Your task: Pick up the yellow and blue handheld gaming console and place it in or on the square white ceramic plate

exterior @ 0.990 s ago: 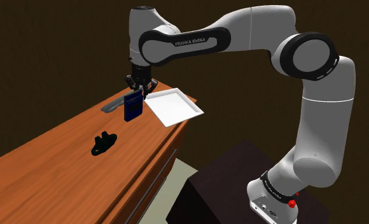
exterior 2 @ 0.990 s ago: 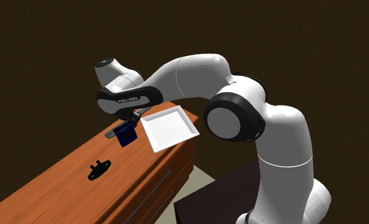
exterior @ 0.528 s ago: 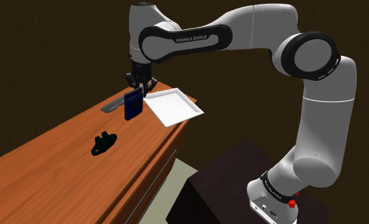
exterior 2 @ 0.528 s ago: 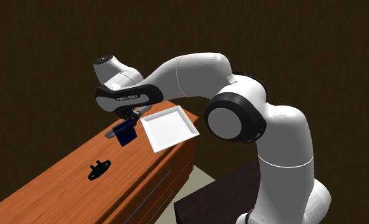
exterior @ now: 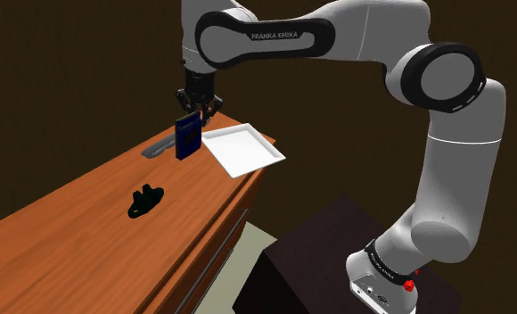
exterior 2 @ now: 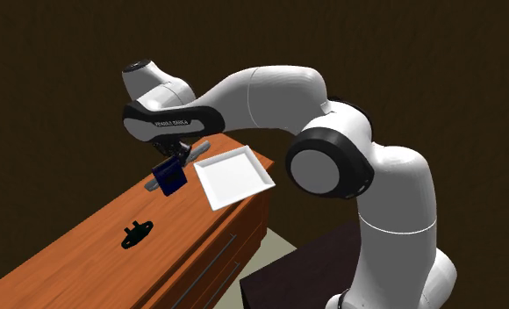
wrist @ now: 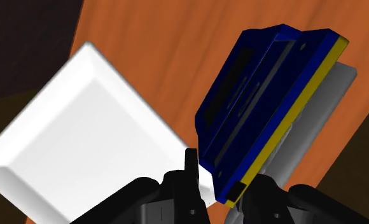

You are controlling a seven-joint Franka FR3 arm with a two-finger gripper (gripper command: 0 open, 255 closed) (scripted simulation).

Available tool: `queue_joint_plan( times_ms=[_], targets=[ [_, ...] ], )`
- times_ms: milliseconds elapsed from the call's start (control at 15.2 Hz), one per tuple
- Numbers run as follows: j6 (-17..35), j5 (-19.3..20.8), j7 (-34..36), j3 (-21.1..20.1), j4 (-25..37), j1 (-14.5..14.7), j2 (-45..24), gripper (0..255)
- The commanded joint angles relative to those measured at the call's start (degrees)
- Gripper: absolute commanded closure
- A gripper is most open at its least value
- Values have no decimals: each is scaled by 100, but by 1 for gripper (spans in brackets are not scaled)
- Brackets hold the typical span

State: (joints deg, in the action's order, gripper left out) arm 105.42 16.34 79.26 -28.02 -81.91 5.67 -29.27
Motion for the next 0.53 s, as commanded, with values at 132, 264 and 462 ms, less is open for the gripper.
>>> queue_joint_plan(
  times_ms=[132,264,462],
  targets=[
    [-285,-29,-40,-17,263,26,31,255],
    [-429,-42,-58,-24,396,41,46,255],
    [-458,-107,-179,-27,290,-89,202,255]
  ],
)
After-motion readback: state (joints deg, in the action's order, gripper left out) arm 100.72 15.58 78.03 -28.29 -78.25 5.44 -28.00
